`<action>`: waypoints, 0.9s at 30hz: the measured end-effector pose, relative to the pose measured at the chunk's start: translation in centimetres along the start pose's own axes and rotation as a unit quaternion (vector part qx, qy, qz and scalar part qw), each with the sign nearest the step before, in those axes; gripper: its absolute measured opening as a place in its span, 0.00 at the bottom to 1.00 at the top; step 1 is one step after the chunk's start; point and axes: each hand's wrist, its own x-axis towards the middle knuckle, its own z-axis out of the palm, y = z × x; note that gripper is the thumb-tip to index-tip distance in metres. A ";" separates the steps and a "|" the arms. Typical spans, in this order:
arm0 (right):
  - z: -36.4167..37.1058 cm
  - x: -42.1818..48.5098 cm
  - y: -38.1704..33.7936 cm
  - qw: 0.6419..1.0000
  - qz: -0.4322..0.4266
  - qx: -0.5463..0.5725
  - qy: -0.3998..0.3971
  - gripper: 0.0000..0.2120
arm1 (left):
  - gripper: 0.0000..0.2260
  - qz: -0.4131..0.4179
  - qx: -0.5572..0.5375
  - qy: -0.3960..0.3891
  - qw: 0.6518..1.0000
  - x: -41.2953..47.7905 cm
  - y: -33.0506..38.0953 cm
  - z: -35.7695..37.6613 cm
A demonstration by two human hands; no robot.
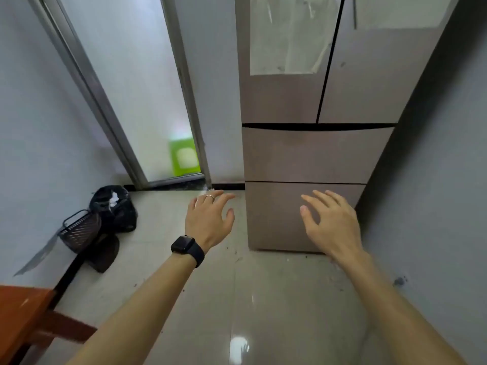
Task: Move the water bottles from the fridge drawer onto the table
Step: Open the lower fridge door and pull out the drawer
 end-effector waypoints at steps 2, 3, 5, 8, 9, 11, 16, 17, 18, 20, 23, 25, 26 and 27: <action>0.5 2.9 1.0 1.000 0.013 0.014 -0.008 0.24 | 0.18 -0.014 -0.030 -0.003 0.999 2.8 0.4 1.4; 1.1 4.5 1.6 1.000 0.011 0.012 -0.009 0.24 | 0.18 -0.019 -0.038 -0.002 0.999 4.4 0.4 2.4; 2.5 7.8 2.6 1.000 0.003 0.011 -0.017 0.24 | 0.18 -0.031 -0.041 -0.012 0.999 7.7 0.5 4.4; 4.5 13.0 4.0 1.000 -0.007 0.018 -0.001 0.23 | 0.18 -0.049 -0.066 -0.009 0.997 13.2 0.2 7.3; 5.2 14.6 4.4 1.000 -0.008 0.019 0.005 0.23 | 0.17 -0.052 -0.075 -0.006 0.996 15.0 0.1 8.2; 6.3 18.2 5.0 1.000 -0.011 0.018 0.010 0.22 | 0.16 -0.054 -0.084 -0.008 0.995 18.6 -0.1 9.7; 8.4 27.0 6.3 0.999 -0.009 0.030 0.040 0.20 | 0.15 -0.061 -0.106 -0.031 0.992 27.6 -1.1 12.8; 8.8 28.5 6.5 0.998 -0.011 0.037 0.050 0.20 | 0.16 -0.078 -0.130 -0.036 0.988 29.2 -1.4 13.4; 9.1 30.0 6.6 0.998 -0.012 0.042 0.054 0.19 | 0.16 -0.100 -0.155 -0.044 0.982 30.8 -1.6 13.8; 10.1 32.8 7.0 0.997 -0.024 0.050 0.053 0.18 | 0.17 -0.132 -0.195 -0.052 0.971 33.6 -2.0 14.9; 11.5 37.0 7.5 0.994 -0.051 0.050 0.080 0.18 | 0.22 -0.183 -0.246 -0.038 0.951 37.2 -2.0 16.1; 12.6 39.4 8.0 0.991 -0.070 0.029 0.114 0.18 | 0.27 -0.223 -0.311 -0.027 0.924 39.1 -1.5 16.5; 13.1 40.4 8.3 0.988 -0.082 0.014 0.132 0.19 | 0.29 -0.239 -0.345 -0.024 0.907 40.0 -1.2 16.7; 13.7 41.4 8.7 0.984 -0.098 0.001 0.150 0.19 | 0.30 -0.251 -0.374 -0.022 0.893 40.7 -0.9 17.1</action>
